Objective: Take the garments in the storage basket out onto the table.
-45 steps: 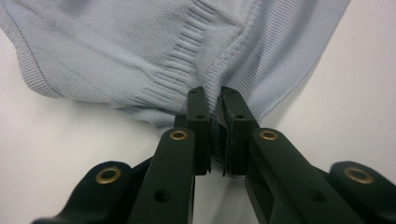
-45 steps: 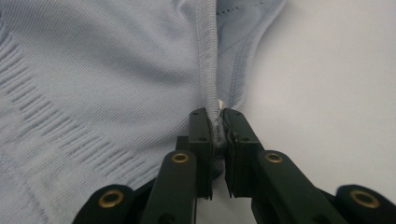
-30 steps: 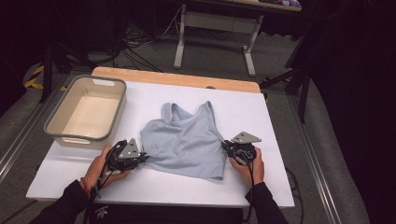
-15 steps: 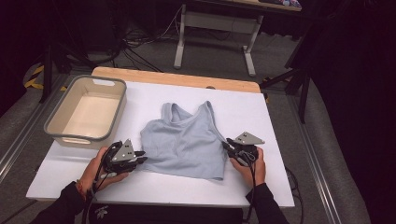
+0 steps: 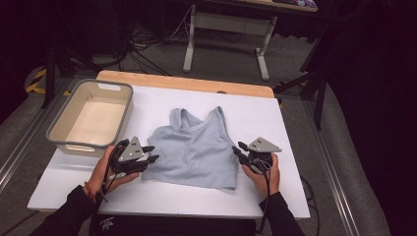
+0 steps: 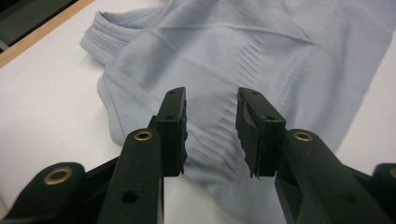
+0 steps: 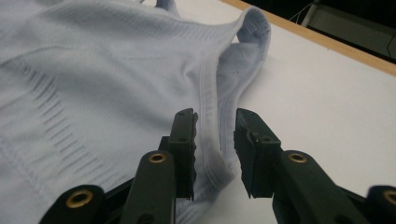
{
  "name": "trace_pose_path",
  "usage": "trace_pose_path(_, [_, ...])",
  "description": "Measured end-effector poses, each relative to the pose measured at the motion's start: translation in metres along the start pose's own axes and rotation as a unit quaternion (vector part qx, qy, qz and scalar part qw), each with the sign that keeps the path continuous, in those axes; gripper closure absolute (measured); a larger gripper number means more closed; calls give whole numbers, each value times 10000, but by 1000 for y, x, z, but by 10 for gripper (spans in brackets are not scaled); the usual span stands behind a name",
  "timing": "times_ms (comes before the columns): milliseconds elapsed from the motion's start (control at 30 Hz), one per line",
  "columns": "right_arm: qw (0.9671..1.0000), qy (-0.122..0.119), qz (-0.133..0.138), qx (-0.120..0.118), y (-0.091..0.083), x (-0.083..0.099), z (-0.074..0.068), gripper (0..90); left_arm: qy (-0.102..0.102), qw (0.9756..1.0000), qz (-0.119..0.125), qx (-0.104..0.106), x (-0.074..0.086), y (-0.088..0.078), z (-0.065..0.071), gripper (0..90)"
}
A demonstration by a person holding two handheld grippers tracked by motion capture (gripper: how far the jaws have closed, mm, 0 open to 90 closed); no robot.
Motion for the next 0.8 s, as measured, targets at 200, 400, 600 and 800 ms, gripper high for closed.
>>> trace_pose_path(200, [9999,-10,131,-99,3,-17,-6,688,-88,9997,-60,-201,-19,23,-21,604])
trace_pose_path(400, [9996,-140,154,-188,11,-37,-6,646,-525,9981,203,-245,-40,36,-57,603])
trace_pose_path(600, [9996,-205,54,-169,26,-55,-1,610,-808,9966,-34,-174,-49,67,-82,575])
trace_pose_path(800, [9994,-182,-55,-276,41,-77,1,566,-908,9935,-596,-333,-43,96,-104,444])
Point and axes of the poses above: each handheld gripper's, and its own axes: y roughly forward along the jaws, x roughly out of its underside, z roughly to its right, the point moved 6 cm from there along y, roughly forward along the jaws, and after that the axes turned 14 degrees about y, right-handed, at the moved point
